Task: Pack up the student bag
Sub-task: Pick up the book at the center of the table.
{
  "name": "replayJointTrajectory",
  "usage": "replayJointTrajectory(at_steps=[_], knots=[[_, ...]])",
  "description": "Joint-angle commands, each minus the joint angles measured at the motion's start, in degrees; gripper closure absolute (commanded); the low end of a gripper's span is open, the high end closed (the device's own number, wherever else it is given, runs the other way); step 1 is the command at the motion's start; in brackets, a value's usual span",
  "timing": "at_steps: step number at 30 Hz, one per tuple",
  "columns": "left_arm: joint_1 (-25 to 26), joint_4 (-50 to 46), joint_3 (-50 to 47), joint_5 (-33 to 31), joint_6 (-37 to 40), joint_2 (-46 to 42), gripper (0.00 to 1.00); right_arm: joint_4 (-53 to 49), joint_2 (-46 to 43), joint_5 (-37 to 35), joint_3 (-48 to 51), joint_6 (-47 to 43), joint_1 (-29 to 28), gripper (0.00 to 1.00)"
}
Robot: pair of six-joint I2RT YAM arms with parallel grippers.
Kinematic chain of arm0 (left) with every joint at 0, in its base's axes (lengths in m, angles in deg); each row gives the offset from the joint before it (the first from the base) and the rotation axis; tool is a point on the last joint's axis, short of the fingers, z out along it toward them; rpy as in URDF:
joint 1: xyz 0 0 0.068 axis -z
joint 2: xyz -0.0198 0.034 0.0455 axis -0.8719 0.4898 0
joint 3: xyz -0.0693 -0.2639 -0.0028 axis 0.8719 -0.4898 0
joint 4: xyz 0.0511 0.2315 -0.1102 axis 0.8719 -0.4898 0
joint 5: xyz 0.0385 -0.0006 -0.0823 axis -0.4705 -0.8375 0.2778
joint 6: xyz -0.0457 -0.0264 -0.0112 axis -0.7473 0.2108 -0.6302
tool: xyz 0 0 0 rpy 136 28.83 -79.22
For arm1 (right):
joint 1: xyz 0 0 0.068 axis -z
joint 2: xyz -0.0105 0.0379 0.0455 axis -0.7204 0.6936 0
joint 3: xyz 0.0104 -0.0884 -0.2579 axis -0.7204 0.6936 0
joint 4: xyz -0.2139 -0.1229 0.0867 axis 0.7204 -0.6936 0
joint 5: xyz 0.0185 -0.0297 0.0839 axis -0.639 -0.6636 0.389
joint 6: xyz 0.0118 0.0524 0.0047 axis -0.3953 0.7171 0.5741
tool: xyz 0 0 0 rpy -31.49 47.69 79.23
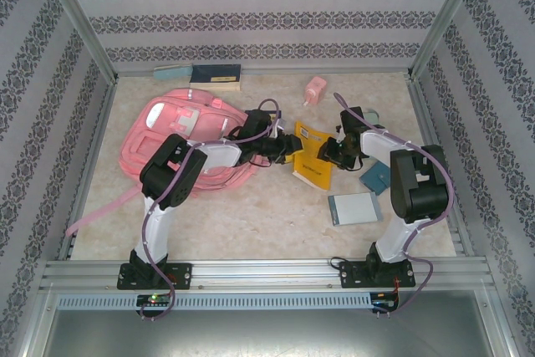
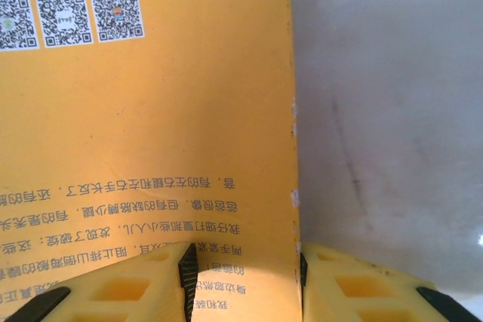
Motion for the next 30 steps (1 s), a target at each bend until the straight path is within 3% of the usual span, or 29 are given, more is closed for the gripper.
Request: replayJointTrajectory(at_steps=[1,4,8,11,19,24,30], knots=[[1.5,-10.8,4.8,1.1,9.1,-1.5,0.63,0.7,-0.4,5.7,0.0,0.6,-1.2,0.61],[1.5,-13.4,4.8,0.3,11.1,-2.2,0.70,0.8,-0.5,5.7,0.1,0.5,-1.0,0.61],[1.4,-13.2,4.7,-0.1,11.1,-3.1,0.93,0.8,-1.2,5.8,0.2,0.3,-0.5,0.56],[1.0,-10.9,4.7,0.8,9.9,-4.4,0.99,1.4,-3.0,6.7,0.6,0.7,1.0,0.50],[-2.7,-4.3,4.3,6.3,6.4,-9.0,1.00,9.7,-8.8,18.4,4.5,4.9,6.5,0.35],[-4.8,0.4,4.2,9.8,3.8,-10.4,1.00,22.9,-9.6,28.7,7.8,13.9,8.6,0.28],[-6.1,8.0,4.4,11.8,-1.3,-10.5,1.00,36.2,-7.5,36.2,9.4,24.3,9.0,0.20]])
